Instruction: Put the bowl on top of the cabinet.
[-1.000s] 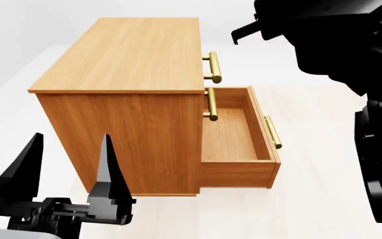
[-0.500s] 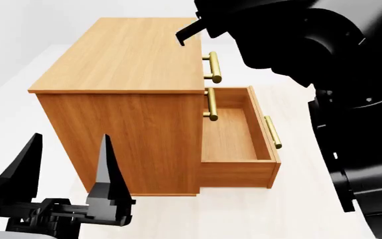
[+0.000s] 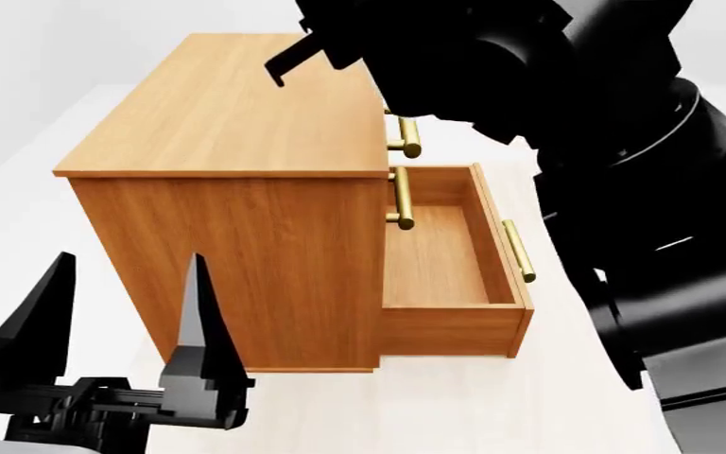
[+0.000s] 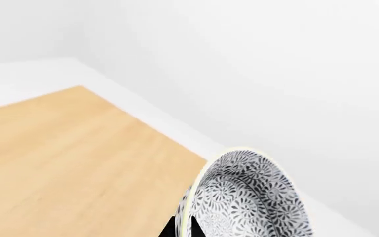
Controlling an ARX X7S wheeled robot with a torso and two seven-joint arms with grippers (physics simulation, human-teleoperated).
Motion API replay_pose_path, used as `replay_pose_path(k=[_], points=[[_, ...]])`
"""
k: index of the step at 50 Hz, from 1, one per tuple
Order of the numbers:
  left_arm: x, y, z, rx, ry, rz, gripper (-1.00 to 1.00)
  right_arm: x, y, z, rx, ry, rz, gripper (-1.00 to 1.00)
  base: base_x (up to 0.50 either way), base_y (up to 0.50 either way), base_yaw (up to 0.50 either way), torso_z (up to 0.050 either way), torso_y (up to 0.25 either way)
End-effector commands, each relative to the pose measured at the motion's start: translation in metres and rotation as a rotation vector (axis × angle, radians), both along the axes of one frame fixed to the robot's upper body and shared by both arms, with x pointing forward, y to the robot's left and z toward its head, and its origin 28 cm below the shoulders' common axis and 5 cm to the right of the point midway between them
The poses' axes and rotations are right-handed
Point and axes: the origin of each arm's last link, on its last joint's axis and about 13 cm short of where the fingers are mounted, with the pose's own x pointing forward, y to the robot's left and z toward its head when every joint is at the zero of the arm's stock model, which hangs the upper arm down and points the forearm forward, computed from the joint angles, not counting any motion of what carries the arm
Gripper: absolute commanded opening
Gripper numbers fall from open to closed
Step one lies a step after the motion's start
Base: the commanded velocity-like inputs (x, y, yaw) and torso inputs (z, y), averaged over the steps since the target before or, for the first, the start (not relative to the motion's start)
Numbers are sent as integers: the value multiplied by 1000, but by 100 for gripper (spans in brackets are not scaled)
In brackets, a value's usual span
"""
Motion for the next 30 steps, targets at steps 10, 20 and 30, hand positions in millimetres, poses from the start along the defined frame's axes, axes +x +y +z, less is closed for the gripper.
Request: replay_pose_path(k=[10,20,30], points=[[0,0,1,-3,-3,2,100,-10,19,-4,-59,-37,35,-100,0,0,0,0,0],[-1,1,1,-5,-5,3,100,-17,29,-9,-83,-46,67,-100,0,0,0,0,1],[0,0,-1,-4,-3,-3,100,-21,30,-7,-89,-54,83,-100,0,0,0,0,0]])
